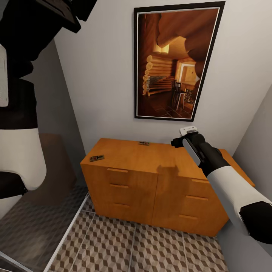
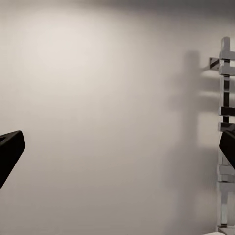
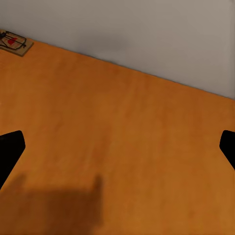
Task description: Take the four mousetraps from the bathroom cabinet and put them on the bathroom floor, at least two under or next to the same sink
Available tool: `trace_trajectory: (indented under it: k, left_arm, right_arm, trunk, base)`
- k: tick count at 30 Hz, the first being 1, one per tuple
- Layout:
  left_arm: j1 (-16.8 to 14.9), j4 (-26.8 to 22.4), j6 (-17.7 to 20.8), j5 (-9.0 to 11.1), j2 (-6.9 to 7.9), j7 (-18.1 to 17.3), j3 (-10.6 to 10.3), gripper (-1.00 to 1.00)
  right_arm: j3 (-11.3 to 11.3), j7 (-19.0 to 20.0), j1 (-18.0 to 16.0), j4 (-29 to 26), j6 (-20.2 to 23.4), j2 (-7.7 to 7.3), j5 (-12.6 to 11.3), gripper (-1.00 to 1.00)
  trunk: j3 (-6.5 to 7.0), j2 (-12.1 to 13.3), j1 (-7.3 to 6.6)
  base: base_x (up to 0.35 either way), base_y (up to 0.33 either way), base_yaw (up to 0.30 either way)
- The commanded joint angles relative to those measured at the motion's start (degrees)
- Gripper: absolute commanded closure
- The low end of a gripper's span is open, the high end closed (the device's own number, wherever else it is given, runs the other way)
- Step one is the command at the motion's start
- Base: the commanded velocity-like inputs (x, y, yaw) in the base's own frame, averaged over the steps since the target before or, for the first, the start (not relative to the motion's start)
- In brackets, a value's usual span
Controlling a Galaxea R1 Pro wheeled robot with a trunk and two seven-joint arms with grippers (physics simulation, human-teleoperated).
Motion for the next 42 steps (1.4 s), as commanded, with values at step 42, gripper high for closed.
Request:
trace_trajectory:
  k: [42]
  left_arm:
    - [0.61, 0.16, 0.04, -0.34, 0.22, -0.2, -0.78, -1.0]
  right_arm:
    - [1.38, -0.42, -0.07, -0.06, 0.09, -0.07, -0.57, -1.0]
  trunk:
    - [-0.08, -0.06, 0.01]
  base:
    - [0.0, 0.0, 0.0]
